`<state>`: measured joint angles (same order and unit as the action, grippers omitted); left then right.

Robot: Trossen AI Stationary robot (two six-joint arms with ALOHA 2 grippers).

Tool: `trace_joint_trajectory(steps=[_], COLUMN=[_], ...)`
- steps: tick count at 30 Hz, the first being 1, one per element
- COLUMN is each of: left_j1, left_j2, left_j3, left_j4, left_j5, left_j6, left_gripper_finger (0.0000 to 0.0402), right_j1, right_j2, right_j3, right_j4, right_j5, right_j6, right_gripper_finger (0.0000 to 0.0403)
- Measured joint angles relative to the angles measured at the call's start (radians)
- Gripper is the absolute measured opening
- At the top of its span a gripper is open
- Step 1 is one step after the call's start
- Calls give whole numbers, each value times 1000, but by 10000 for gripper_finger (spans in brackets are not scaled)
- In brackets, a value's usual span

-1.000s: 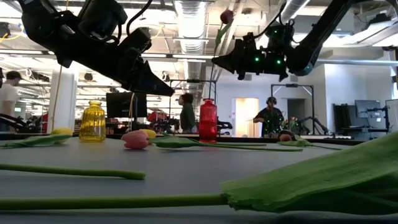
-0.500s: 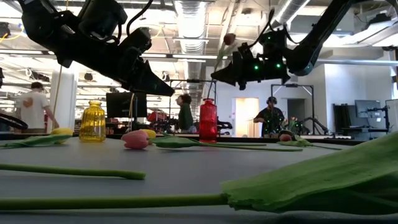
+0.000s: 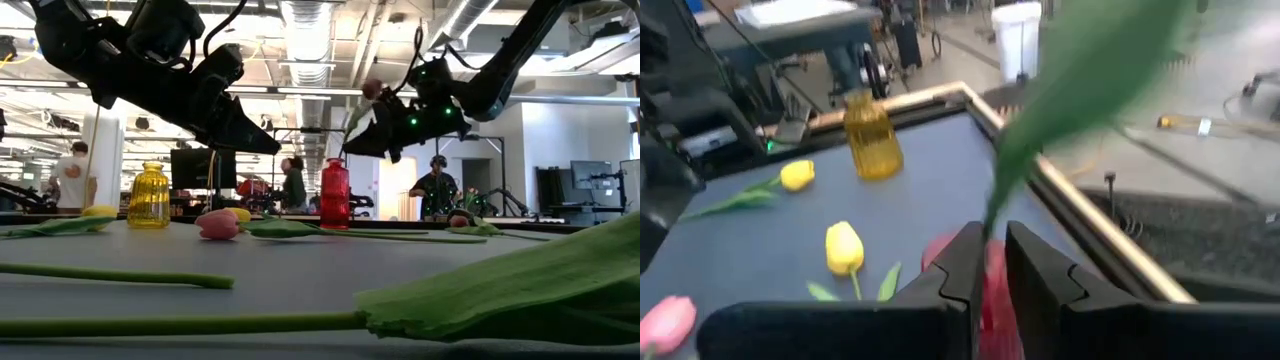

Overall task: Sort flowers into vase by color
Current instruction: Put the bottom dark red flower into the red flower vase, then adjust the red flower vase

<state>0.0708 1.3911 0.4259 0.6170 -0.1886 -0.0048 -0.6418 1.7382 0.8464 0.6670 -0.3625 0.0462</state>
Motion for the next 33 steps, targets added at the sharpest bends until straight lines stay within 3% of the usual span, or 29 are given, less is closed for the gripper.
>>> trace_joint_trajectory(steps=[9,14,20,24,33], left_j1=[0,0,0,0,0], left_j2=[0,0,0,0,0], left_j3=[0,0,0,0,0], left_j4=[0,-6,-42,-52,-52], left_j5=[0,0,-1,-2,-2], left_j6=[-4,-4,-10,-19,-19], left_gripper_finger=[125,125,125,125,125], right_j1=[10,33,58,52,53], right_j2=[-1,-4,4,-2,-9], right_j3=[134,264,384,393,392], right_j4=[-350,-712,-1247,-1440,-1491], right_j5=[-2,-18,0,6,5], right_j6=[-50,-155,-216,-217,-212], right_gripper_finger=[190,237,242,235,225])
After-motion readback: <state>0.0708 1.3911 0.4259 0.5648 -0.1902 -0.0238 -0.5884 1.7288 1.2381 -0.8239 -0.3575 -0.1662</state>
